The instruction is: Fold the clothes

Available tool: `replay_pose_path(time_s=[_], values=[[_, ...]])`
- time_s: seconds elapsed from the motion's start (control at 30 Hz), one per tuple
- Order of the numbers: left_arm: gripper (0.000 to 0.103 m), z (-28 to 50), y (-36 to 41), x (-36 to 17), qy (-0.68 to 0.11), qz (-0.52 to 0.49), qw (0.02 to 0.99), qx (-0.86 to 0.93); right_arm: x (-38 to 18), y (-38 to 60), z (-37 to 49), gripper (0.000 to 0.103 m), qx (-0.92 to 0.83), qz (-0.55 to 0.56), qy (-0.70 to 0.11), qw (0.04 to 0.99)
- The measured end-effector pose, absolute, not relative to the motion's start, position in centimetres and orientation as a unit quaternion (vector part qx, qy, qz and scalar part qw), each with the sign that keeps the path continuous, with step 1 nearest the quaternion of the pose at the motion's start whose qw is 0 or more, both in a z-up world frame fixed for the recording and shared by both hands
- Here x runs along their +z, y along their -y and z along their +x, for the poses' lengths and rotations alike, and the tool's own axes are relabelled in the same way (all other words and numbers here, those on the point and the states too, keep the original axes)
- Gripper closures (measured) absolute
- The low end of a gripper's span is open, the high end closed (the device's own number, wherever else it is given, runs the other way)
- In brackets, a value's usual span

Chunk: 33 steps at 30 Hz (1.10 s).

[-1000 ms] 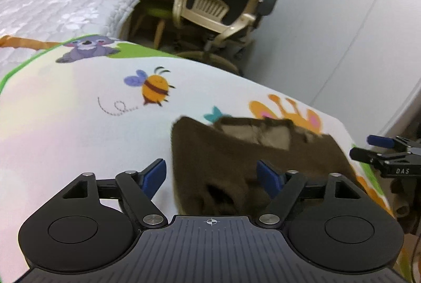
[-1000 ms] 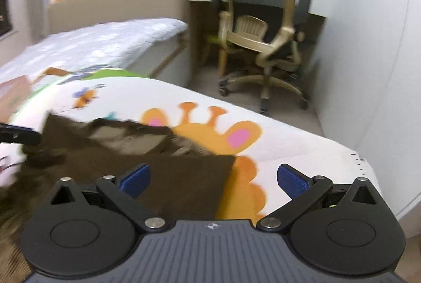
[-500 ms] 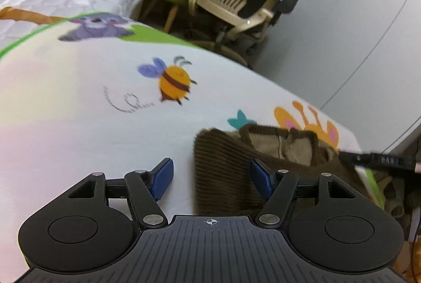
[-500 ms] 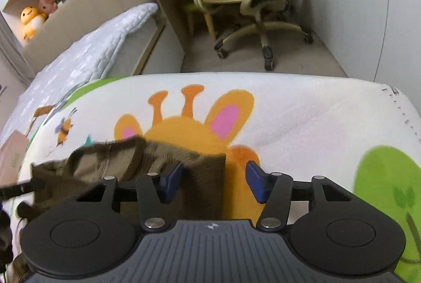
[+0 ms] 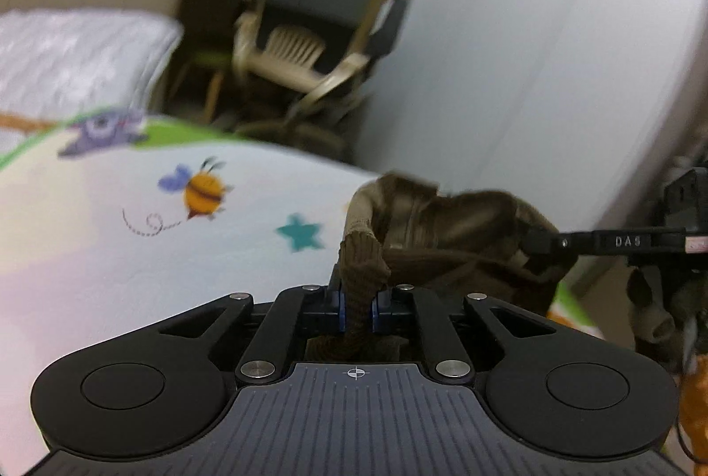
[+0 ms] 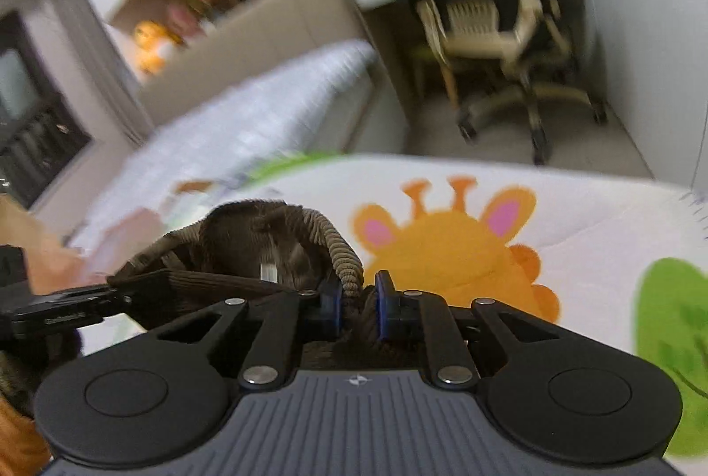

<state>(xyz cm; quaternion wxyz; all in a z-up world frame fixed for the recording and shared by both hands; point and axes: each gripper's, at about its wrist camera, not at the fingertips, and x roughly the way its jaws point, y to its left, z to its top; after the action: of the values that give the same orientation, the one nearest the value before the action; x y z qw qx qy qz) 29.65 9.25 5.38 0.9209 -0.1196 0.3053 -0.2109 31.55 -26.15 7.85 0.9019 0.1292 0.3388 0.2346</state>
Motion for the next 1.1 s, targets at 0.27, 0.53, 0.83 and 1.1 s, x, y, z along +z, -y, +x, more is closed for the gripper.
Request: replay_pose_path(time_s=[0.27,0.53,0.83,1.1], values=[[0.086,16.8,-8.9,5.3,-0.312,-0.069,0.915,-0.245,7.9,27.5,18.2,0.088,0.258,0.044,-0.319,0.911],[0.049,10.0,-8.4,0.8,-0.386,-0.023,0.892,-0.233,4.2,28.3,11.3,0.036,0.234,-0.048,-0.336,0.911],[0.011,12.8,-11.4,1.1,-0.357,-0.204,0.888,-0.207,5.0,31.9,13.6,0.015,0.226,0.115,-0.314,0.915],[0.028,15.9,-6.8,-2.3,-0.349,-0.198,0.893,-0.202,-0.4,27.3,17.4,0.058,0.216,0.097,-0.342,0.909]])
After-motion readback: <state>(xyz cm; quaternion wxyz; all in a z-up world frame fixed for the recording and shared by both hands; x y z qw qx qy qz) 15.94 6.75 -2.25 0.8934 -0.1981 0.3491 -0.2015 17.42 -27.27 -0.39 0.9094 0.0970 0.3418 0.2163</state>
